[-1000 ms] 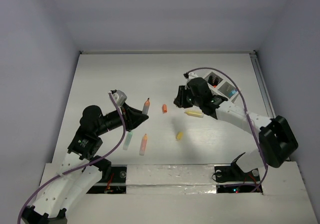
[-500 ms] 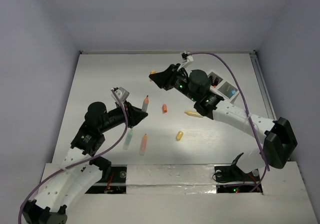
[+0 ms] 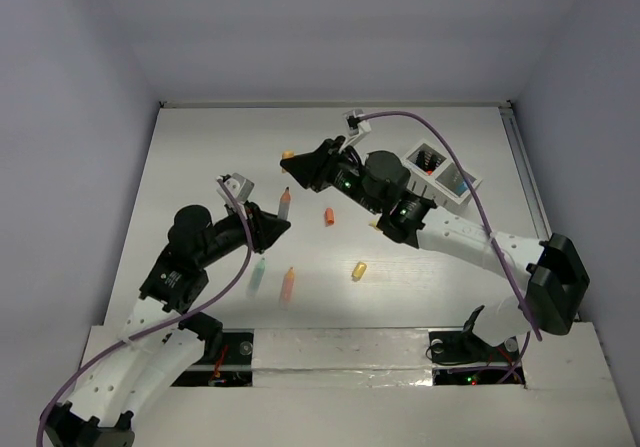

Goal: Sort the stationery into containers
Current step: Close the pen cap on the pen, then place the pen in the storage box.

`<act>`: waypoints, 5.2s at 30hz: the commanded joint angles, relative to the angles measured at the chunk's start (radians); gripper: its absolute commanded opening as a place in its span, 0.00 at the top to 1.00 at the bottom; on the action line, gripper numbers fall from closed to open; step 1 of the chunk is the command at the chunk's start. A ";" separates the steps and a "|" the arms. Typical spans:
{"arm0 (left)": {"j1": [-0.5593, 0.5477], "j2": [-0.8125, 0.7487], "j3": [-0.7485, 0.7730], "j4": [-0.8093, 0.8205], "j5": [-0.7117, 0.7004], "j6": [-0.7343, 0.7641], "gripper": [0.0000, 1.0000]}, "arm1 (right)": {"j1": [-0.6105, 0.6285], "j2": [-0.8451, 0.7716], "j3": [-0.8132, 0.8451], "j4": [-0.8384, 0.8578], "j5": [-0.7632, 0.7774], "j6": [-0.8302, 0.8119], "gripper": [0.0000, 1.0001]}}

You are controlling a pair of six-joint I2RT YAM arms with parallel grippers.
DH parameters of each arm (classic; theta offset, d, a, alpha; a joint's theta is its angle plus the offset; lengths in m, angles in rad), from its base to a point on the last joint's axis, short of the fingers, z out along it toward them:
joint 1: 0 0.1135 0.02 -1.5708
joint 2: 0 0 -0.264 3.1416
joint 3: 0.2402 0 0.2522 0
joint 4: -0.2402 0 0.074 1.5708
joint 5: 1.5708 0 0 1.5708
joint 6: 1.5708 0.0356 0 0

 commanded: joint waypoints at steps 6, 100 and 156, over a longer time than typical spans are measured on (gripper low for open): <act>0.006 -0.032 0.015 0.006 -0.072 -0.002 1.00 | 0.048 0.005 0.028 0.036 0.059 -0.016 0.88; 0.015 0.029 0.210 0.161 -0.198 -0.023 1.00 | 0.361 0.016 -0.347 0.049 0.176 0.079 1.00; -0.065 -0.141 0.039 -0.026 -0.143 0.001 0.01 | -0.726 -0.300 -0.313 -0.317 0.518 -0.305 0.23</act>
